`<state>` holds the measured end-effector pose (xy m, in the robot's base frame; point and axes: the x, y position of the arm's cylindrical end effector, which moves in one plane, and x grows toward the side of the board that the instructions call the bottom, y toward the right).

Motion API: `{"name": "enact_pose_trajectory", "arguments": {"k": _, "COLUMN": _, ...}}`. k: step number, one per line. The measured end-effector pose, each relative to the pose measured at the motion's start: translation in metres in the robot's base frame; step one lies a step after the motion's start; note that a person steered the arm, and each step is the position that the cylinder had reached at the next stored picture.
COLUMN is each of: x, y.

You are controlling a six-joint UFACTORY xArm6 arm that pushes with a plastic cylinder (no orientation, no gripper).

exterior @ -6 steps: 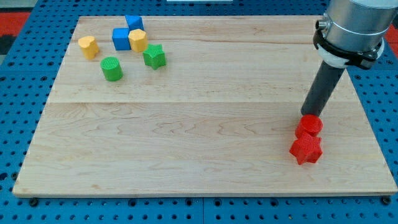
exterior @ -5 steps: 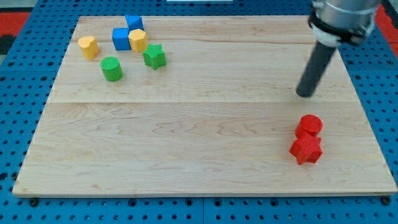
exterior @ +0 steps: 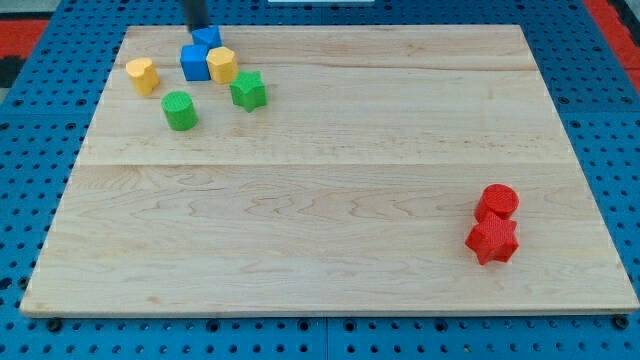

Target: Push blue cube along with yellow hexagon and blue triangle down a bit

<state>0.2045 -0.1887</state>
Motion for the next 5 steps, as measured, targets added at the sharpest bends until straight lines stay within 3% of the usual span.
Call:
{"name": "enact_pose_trajectory", "arguments": {"k": 4, "x": 0.084, "y": 0.044}}
{"name": "enact_pose_trajectory", "arguments": {"k": 5, "x": 0.086, "y": 0.091}}
